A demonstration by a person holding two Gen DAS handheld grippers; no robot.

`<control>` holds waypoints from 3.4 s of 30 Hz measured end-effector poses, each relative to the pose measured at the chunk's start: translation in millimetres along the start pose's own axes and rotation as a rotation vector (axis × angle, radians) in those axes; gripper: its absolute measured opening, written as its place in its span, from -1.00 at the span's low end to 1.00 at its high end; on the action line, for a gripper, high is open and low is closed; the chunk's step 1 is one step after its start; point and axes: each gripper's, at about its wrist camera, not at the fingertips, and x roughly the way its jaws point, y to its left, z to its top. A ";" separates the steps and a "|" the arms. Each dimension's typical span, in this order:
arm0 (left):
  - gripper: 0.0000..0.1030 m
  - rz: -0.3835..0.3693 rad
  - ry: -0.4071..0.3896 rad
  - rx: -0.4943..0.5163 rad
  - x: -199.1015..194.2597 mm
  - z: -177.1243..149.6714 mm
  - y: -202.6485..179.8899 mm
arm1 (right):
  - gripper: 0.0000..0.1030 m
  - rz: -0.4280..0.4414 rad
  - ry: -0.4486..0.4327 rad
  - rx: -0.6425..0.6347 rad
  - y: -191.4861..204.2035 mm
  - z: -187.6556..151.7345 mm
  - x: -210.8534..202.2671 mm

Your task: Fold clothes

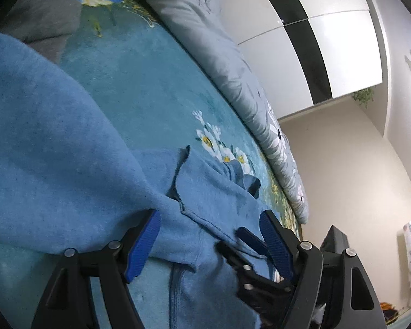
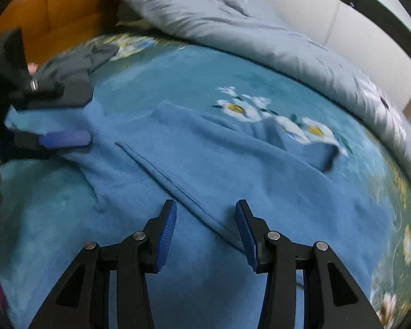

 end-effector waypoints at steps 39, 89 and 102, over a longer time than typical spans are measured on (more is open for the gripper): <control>-0.93 0.106 -0.008 0.035 23.2 -20.0 -1.0 | -0.40 -0.080 -0.027 0.544 -141.2 -102.9 -59.1; -0.94 0.450 -0.540 -0.106 -204.1 12.3 65.4 | -0.19 0.162 -0.202 0.881 -110.4 -229.4 -122.8; -0.94 0.250 -0.355 0.539 -72.5 9.7 -212.5 | -0.19 0.230 -0.244 0.896 -117.0 -240.3 -123.1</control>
